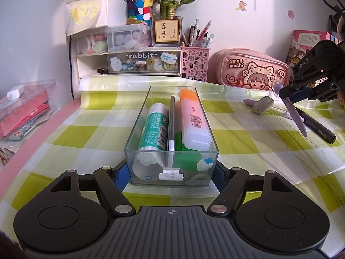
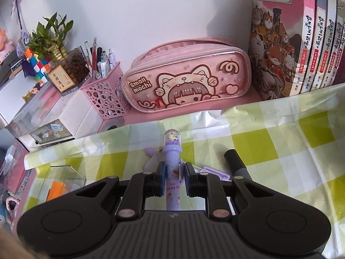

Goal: Organize stationery
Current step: 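Carry the lavender pen over the clear box and lower it in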

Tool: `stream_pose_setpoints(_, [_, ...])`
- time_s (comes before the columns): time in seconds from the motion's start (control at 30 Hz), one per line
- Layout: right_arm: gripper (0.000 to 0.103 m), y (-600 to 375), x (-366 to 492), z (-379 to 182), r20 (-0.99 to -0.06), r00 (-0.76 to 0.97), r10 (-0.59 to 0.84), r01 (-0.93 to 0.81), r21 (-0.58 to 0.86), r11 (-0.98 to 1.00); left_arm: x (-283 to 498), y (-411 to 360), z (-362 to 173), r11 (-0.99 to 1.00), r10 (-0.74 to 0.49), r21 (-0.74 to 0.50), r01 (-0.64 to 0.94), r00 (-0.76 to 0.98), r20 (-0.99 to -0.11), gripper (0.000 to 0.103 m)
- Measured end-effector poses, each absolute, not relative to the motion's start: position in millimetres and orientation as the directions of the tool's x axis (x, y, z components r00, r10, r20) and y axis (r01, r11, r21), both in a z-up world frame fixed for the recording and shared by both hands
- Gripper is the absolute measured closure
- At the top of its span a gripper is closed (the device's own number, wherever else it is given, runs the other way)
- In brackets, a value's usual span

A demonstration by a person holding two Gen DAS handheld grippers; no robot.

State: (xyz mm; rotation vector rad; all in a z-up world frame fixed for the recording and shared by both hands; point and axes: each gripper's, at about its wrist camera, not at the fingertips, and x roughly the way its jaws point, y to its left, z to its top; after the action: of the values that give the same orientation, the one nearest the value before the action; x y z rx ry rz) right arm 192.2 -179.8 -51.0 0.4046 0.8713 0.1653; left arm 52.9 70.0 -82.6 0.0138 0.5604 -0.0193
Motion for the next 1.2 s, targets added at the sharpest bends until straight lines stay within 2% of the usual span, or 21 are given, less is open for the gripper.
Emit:
stream_pose_setpoints(0.27, [0.103,-160,175,-21,-0.606,0.667,0.433,-0.064,0.532,0.844,53,69,-82,1.0,-0.01,0.012,0.019,0.846,-0.533,0.03])
stream_pose_setpoints(0.53, [0.103,-114,170,-5,-0.54,0.609,0.581,-0.179,0.62,0.764,52,69,-82,1.0,-0.01,0.012,0.019,0.846,-0.533,0.03])
stream_pose_setpoints(0.93, [0.103,-74,175,-12,-0.514,0.53,0.675,-0.183,0.707,0.683,53,68,-81,1.0,-0.008,0.014,0.019,0.847,-0.532,0.03])
stream_pose_setpoints(1.2, [0.103,-42,186,-29,-0.541,0.472,0.696,-0.181,0.714,0.677,54,68,-81,1.0,-0.008,0.015,0.019,0.848,-0.53,0.03])
